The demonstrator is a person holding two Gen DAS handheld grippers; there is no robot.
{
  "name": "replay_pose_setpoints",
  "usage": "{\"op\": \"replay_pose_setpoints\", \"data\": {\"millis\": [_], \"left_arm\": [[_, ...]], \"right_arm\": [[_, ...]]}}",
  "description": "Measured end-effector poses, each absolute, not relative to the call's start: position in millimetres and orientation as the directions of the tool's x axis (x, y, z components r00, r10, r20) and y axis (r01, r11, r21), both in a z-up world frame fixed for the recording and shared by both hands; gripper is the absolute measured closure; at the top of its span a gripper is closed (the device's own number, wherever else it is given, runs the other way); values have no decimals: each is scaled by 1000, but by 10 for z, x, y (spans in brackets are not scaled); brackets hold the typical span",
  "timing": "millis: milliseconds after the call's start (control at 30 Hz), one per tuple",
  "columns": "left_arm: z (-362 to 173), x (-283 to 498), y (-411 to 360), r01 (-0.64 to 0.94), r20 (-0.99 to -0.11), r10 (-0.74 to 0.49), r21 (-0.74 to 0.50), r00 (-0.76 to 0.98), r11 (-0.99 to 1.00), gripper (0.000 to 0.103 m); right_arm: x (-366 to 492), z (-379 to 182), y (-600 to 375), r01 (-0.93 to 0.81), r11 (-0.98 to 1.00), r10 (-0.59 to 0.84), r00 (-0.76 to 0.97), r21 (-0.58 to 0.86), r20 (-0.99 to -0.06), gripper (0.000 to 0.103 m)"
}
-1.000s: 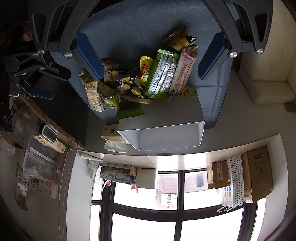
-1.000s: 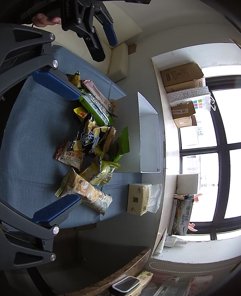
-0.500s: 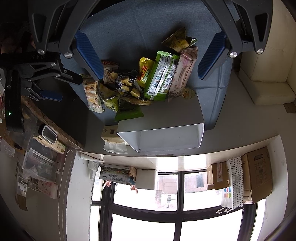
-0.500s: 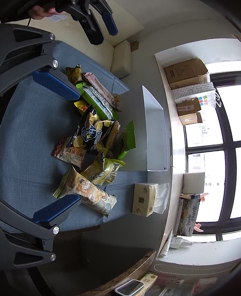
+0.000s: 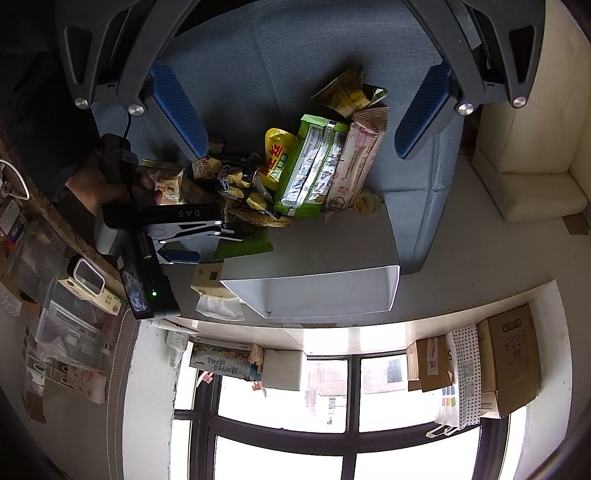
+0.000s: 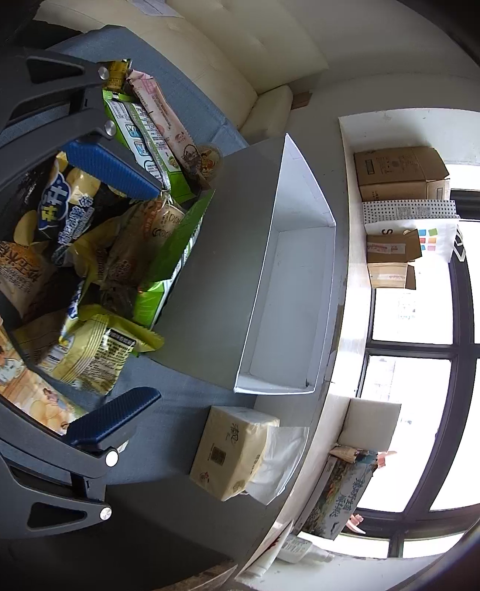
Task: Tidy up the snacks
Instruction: 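Grasp the green seaweed bag with right tool while left tool grasps pink wafer bar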
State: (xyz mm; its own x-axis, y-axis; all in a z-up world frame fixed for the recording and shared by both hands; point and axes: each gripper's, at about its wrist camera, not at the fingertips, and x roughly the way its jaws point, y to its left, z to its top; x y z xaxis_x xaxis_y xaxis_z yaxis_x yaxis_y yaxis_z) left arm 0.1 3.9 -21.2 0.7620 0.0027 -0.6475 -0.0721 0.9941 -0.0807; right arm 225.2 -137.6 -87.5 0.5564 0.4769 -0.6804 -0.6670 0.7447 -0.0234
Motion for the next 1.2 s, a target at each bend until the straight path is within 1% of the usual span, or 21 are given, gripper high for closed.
{"op": "replay_pose_setpoints", "data": {"millis": [67, 133, 167, 233, 267, 300, 367, 433, 600, 800, 933, 1067, 1200], "left_arm": [[-220, -3, 55, -76, -647, 6, -81, 763, 994, 0], [-230, -7, 73, -80, -646, 6, -85, 764, 993, 0], [-240, -5, 85, -82, -648, 5, -89, 762, 993, 0], [-263, -5, 105, -88, -652, 8, -90, 758, 992, 0], [-274, -4, 115, -90, -654, 10, -89, 756, 992, 0], [-285, -5, 127, -93, -656, 11, -90, 755, 992, 0], [-306, -2, 163, -98, -660, 11, -94, 751, 991, 0], [-332, 13, 207, -108, -664, 17, -96, 748, 990, 0], [-424, 66, 331, -120, -677, 10, -116, 736, 986, 0], [-617, 236, 466, -124, -705, 17, -101, 709, 987, 0], [-799, 468, 600, -85, -737, -13, -95, 675, 992, 0], [-1052, 797, 841, -57, -773, -70, -136, 630, 989, 0], [-1354, 1098, 975, -11, -814, -166, -207, 557, 978, 0]], "right_arm": [[2334, -927, -1314, -665, 746, 458, 555, -40, -695, 6], [2382, -972, -1266, -679, 733, 459, 544, -47, -702, 30], [2410, -1006, -1242, -687, 725, 456, 530, -47, -715, 36], [2446, -1092, -1184, -698, 713, 424, 508, -69, -750, 63], [2437, -1112, -1177, -701, 709, 422, 510, -77, -750, 65], [2423, -1109, -1187, -700, 710, 428, 518, -80, -740, 69], [2412, -1070, -1222, -704, 709, 459, 511, -48, -726, 74], [2389, -1005, -1256, -700, 713, 475, 532, -47, -701, 80], [2346, -722, -1348, -693, 721, 530, 567, -16, -630, 90], [2215, -301, -1436, -666, 746, 538, 614, -14, -577, 90], [1963, -15, -1553, -657, 754, 553, 629, 6, -546, 90], [1603, 168, -1670, -664, 748, 572, 641, 5, -511, 90], [1359, 199, -1787, -668, 742, 594, 622, 49, -510, 90]]}}
